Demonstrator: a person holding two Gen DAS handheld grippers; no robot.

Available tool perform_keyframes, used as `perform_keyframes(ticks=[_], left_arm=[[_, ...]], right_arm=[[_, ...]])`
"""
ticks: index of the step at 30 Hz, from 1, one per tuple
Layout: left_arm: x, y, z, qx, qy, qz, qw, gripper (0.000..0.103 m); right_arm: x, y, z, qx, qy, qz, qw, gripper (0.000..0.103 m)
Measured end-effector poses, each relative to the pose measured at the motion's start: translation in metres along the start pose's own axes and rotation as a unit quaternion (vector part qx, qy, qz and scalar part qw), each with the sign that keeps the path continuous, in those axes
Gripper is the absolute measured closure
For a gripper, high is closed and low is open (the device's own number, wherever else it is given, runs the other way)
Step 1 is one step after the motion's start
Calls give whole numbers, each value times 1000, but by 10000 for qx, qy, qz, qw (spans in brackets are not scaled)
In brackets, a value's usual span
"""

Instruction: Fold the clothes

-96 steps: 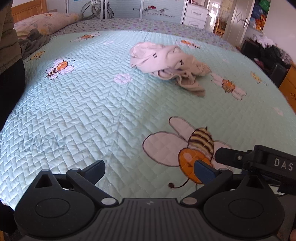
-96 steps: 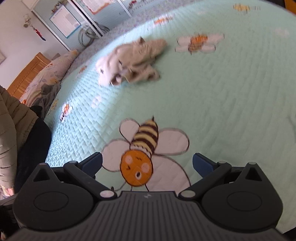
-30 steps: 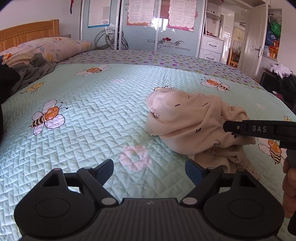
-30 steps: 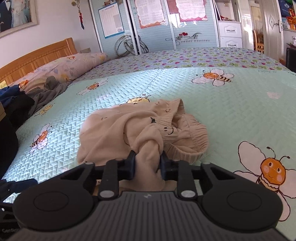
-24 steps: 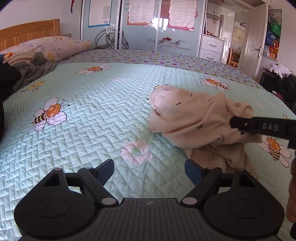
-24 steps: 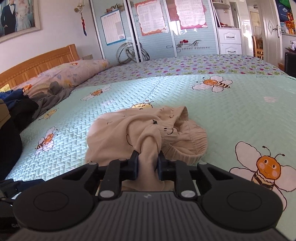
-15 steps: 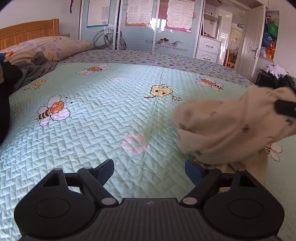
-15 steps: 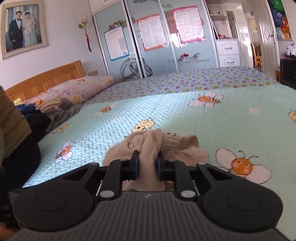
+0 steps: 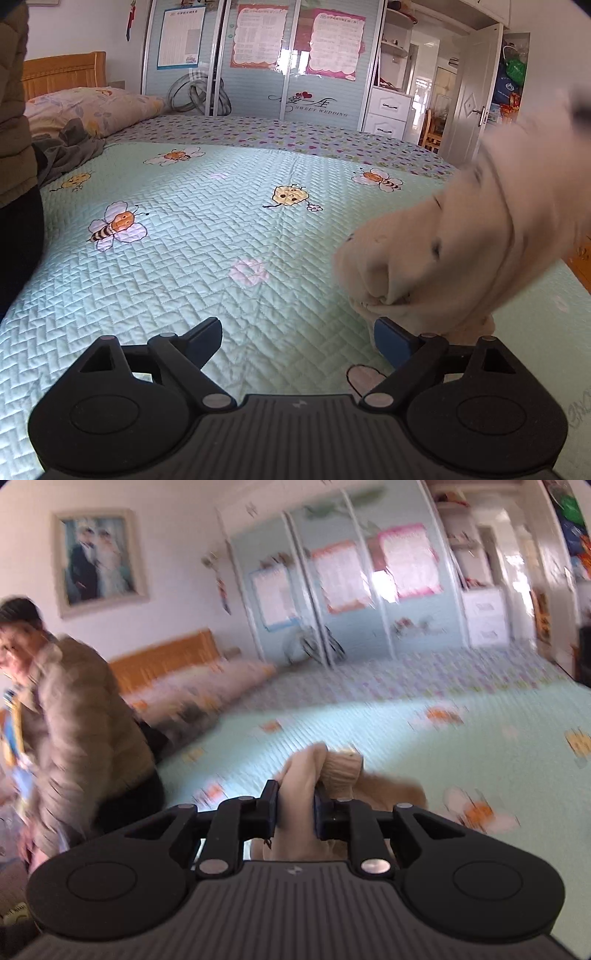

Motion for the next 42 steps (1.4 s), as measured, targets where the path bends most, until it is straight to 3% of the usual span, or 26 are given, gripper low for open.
perform_keyframes(ticks=[1, 4, 6, 8, 9, 12, 17, 20, 24, 27, 29, 30, 31, 33, 38, 42], left_arm=[[8, -2, 2, 44, -4, -15, 10000, 13], [32, -6, 13, 138, 107, -151, 9997, 11], [43, -10, 21, 218, 173, -205, 9994, 9], [51, -15, 29, 277, 205, -219, 9992, 9], [54, -18, 33, 290, 228, -210, 9991, 9], [54, -25, 42, 293, 283, -114, 9991, 9], [49, -27, 43, 333, 278, -51, 9990, 9], [45, -29, 39, 294, 241, -10, 9993, 8], [40, -33, 39, 304, 259, 94, 9992, 7], [37, -34, 44, 379, 295, 143, 9987, 7], [34, -34, 48, 443, 275, 174, 9985, 7], [34, -34, 49, 467, 264, 184, 9984, 6], [33, -35, 50, 479, 253, 191, 9983, 6], [32, -36, 52, 491, 236, 204, 9983, 6], [28, -37, 60, 636, 227, 254, 9974, 6], [30, -38, 67, 696, 202, 226, 9971, 5]], right_arm=[[4, 21, 13, 104, 202, -197, 9995, 93], [10, 70, 57, 542, 671, -366, 9956, 92], [1, 76, 70, 705, 543, -256, 9957, 91], [-9, 56, 67, 722, 144, -3, 9973, 81], [-15, 42, 62, 699, -22, 152, 9974, 70], [-29, -13, 26, 239, -439, 734, 9961, 68], [-62, -96, -24, -651, -1040, 1669, 9783, 67], [-84, -114, -35, -1132, -955, 1885, 9709, 56], [-101, -115, -32, -1410, -774, 1723, 9718, 30], [-121, -113, -26, -1267, -856, 1769, 9723, 27], [-135, -115, -24, -1079, -1045, 1848, 9712, 28], [-141, -118, -25, -996, -1101, 1939, 9697, 35], [-147, -121, -26, -915, -1152, 2035, 9680, 57], [-149, -126, -26, -857, -1124, 2070, 9681, 81], [-125, -112, -17, -684, -954, 1744, 9776, 86], [-91, -68, -11, -527, -873, 1323, 9860, 86]])
Point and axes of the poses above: each gripper's, at about its wrist camera, not at the fingertips, and x roughly against the way its jaws point, z to its left, y to its top, the point moved 3 cm from there along -x, roughly the way its jaws point, and after that the axes turned 11 degrees about z, right-handed, at the moved point
